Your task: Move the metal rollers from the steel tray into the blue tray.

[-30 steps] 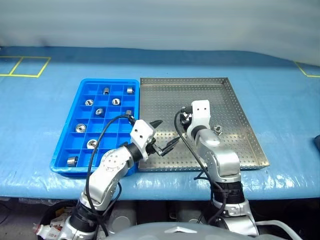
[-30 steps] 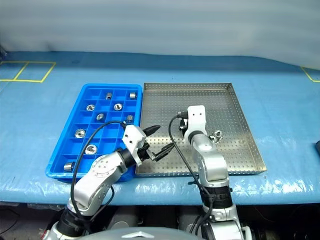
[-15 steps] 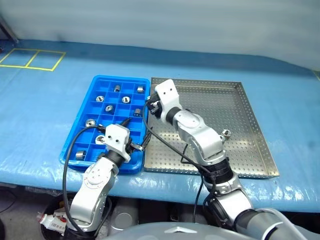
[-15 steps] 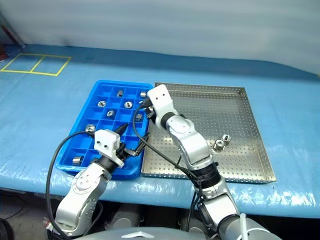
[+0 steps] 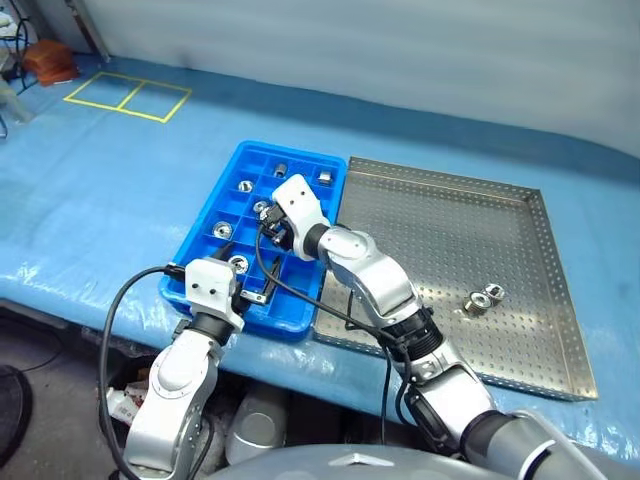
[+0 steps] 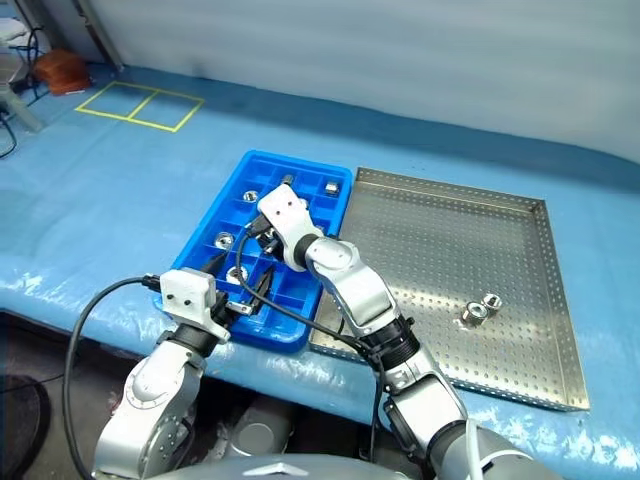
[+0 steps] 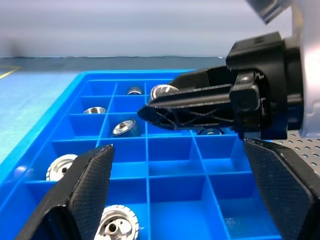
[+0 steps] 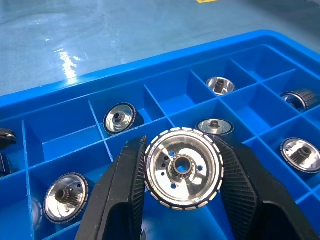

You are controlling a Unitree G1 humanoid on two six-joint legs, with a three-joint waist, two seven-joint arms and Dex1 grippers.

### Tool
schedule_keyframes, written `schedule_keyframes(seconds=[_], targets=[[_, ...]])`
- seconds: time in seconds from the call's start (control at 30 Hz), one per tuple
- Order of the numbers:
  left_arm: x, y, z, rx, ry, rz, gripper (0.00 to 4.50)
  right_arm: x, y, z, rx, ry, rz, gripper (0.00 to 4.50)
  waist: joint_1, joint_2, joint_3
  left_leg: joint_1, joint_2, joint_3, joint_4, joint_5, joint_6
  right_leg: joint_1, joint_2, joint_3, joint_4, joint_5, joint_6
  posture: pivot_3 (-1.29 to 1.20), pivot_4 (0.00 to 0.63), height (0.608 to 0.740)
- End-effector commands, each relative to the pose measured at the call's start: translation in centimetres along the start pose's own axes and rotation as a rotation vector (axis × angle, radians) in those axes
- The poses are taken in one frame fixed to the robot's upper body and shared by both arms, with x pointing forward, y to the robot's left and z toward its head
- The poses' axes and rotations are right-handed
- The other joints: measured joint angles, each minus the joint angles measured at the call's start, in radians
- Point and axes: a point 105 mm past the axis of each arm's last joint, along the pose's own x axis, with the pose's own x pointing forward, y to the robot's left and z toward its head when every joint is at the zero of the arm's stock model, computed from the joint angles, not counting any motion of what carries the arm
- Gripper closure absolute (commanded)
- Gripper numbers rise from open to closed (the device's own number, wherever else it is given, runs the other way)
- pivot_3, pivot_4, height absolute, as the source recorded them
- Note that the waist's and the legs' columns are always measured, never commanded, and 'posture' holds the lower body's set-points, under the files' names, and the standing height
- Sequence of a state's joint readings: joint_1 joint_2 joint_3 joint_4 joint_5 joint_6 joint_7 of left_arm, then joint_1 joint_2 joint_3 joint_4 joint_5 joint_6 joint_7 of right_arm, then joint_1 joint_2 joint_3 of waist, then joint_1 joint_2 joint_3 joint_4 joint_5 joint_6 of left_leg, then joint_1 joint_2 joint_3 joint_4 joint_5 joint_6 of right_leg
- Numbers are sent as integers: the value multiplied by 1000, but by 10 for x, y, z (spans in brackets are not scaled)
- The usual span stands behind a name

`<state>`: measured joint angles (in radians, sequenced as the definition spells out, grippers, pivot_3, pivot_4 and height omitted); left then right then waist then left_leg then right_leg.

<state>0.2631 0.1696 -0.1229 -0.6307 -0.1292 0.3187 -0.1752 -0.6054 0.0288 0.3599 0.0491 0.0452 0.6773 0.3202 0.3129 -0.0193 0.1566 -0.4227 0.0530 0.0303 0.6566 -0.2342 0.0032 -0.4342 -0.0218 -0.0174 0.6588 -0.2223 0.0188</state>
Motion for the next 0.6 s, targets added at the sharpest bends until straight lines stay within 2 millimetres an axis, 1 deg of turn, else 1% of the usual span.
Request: schedule_keyframes(seconds=[0.03, 0.1, 0.17, 0.23, 0.47, 0.6], targets=[[-1, -4, 18, 8, -73, -22, 0, -5, -10, 4, -5, -31, -42, 2787, 18, 0, 0, -2, 0, 0, 0, 0, 0, -2, 0, 0, 0, 0, 1, 522, 150, 740], [0, -7, 18, 6, -72, -38, 0, -8, -13, -1, 4, -18, -54, 2787, 41, -1, 0, -7, 0, 0, 1, 0, 0, -6, 0, 0, 1, 2, 4, 522, 150, 740], [2, -9, 17, 1, -69, -52, 0, -11, -14, -5, 10, -6, -62, 2787, 61, -1, 0, -10, 0, 1, 1, 0, 0, -9, 0, 0, 0, 3, 5, 501, 150, 740], [3, -12, 16, -3, -66, -70, 0, -14, -15, -9, 12, 3, -70, 2787, 69, -1, 0, -12, 0, 1, 1, 0, 0, -10, 0, 0, 0, 3, 5, 501, 150, 740], [6, -16, 15, -4, -59, -107, 0, -26, -21, -20, 17, 39, -94, 2787, 80, 0, 0, -12, 0, 1, 3, 0, 0, -10, 0, -1, 1, 3, 5, 471, 150, 740], [8, -19, 15, -2, -58, -128, 0, -28, -22, -23, 29, 49, -98, 2787, 80, 0, 0, -12, 0, 1, 3, 0, 0, -10, 0, -1, 1, 3, 5, 459, 150, 740]])
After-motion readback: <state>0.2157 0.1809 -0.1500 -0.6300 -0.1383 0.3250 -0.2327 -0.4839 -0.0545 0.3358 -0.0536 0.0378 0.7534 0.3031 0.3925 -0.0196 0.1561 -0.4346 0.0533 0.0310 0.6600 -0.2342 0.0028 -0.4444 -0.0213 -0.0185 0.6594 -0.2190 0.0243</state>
